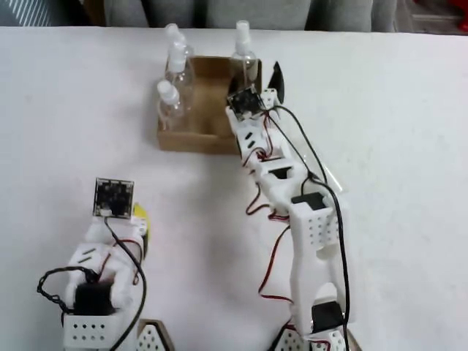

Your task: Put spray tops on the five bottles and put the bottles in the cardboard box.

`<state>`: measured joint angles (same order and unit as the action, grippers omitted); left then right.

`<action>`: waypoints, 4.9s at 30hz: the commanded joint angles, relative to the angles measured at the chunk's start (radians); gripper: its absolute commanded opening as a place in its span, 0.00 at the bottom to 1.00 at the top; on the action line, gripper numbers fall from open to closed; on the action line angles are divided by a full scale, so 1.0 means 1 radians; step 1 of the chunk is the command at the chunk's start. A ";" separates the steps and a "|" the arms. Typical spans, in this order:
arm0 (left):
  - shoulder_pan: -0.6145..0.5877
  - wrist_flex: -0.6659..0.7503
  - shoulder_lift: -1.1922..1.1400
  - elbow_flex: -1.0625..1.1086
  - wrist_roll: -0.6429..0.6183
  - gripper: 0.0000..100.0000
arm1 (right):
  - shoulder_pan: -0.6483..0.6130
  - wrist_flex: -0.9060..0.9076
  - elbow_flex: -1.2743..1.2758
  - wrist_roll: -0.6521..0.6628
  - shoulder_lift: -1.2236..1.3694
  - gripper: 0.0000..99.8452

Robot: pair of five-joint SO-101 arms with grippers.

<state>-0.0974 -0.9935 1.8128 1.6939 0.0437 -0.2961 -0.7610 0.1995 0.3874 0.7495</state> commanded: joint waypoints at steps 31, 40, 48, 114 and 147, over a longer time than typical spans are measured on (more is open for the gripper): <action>-0.004 0.054 0.015 -0.002 0.008 0.08 | 0.001 0.002 0.095 -0.015 -0.174 0.32; -0.004 0.054 0.015 -0.002 0.008 0.08 | 0.001 0.004 0.152 -0.084 -0.232 0.32; -0.007 0.060 0.013 -0.002 0.008 0.08 | 0.001 -0.001 0.284 -0.091 -0.329 0.32; -0.010 0.051 0.013 -0.002 0.008 0.08 | 0.170 1.791 0.034 0.399 -0.581 0.17; -0.010 0.051 0.013 -0.002 0.008 0.08 | 0.048 2.087 0.002 -0.368 -0.820 0.02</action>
<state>-0.0974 -0.9720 1.8128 1.6939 0.0437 -0.2010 1.2520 0.2317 0.3675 0.0775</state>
